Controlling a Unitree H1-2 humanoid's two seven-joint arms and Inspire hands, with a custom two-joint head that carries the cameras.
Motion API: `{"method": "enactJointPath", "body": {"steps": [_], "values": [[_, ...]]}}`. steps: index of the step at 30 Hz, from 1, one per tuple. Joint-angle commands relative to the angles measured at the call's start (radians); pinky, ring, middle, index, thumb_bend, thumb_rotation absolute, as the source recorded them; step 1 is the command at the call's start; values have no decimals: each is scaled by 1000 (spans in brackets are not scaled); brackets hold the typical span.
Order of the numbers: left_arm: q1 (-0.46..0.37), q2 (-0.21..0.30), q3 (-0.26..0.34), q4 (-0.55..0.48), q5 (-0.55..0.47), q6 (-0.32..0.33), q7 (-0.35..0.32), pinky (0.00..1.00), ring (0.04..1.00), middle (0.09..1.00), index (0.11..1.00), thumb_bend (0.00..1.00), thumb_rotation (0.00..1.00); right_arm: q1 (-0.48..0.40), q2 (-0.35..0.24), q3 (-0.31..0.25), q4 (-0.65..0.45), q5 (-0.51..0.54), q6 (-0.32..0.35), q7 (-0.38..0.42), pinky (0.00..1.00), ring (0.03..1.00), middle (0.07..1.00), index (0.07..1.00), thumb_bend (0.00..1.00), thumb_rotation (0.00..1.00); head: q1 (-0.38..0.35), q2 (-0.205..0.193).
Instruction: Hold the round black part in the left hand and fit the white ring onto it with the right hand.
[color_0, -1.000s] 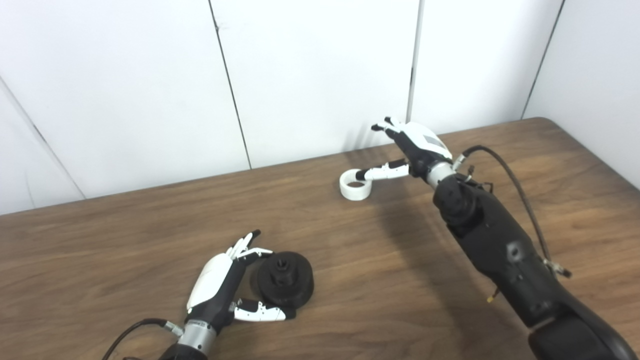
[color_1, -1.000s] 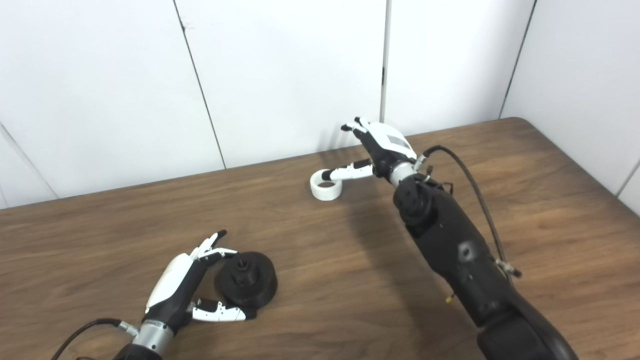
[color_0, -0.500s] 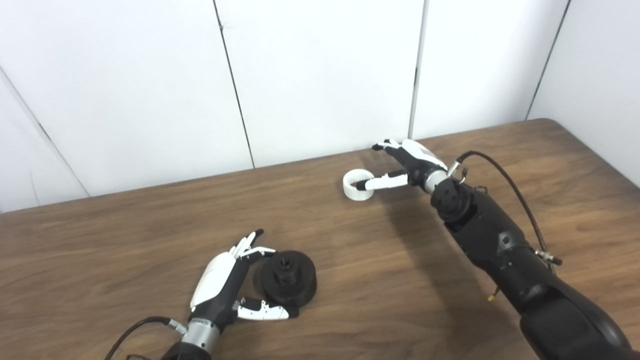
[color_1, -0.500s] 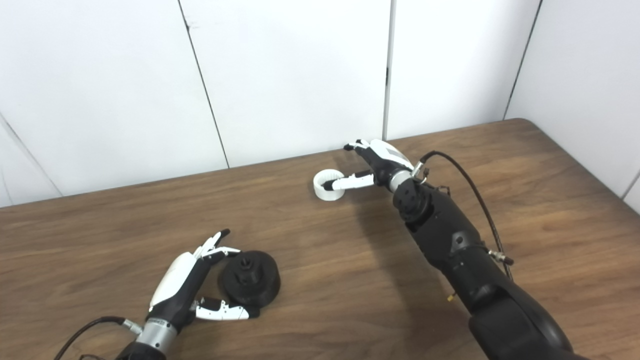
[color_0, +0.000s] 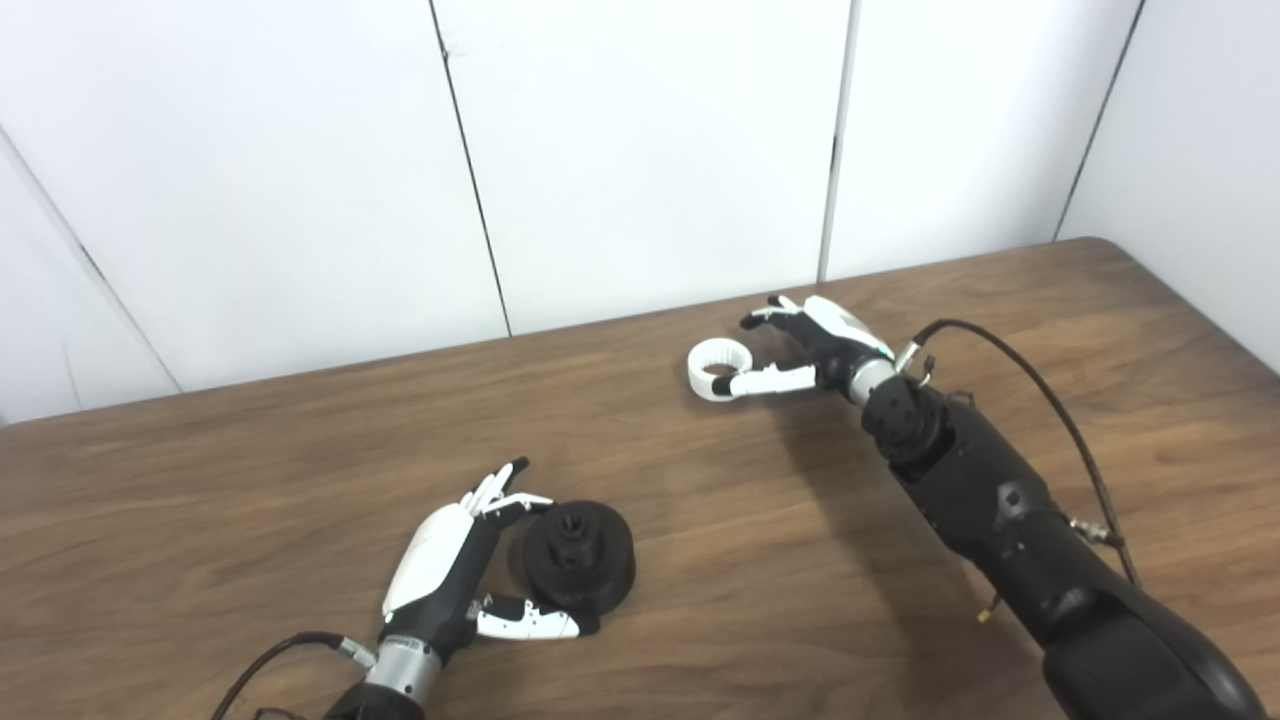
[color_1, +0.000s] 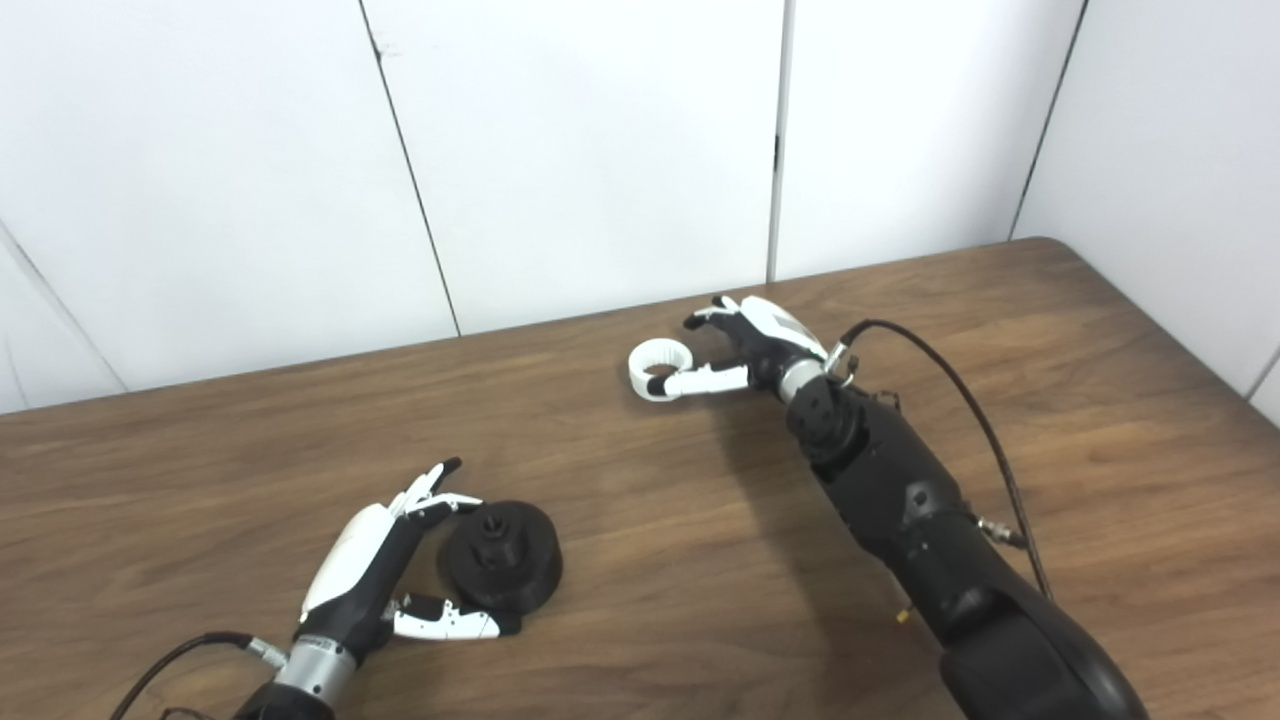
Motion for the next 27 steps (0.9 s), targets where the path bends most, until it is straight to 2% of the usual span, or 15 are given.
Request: {"method": "enactJointPath", "body": {"steps": [1,16,23,27], "values": [[-23,4,0,-12,30,-1,8,1000,1000,1000,651,886,277,-49,-2,-2,-30,0,-32,-31,1000,1000,1000,825,1000,645,-1,1],[-27,-7,-2,-3,33,-2,15,1000,1000,1000,649,890,275,-35,16,19,-10,-7,-30,-42,1000,1000,1000,838,1000,617,12,1],[-27,-10,1,-7,29,-3,13,1000,1000,1000,649,885,262,-37,36,21,20,-13,-37,-95,1000,1000,1000,823,1000,593,17,3],[-27,-9,2,-11,29,3,8,1000,1000,1000,652,885,271,-39,45,19,31,-10,-49,-127,1000,1000,1000,802,1000,531,19,5]]}}
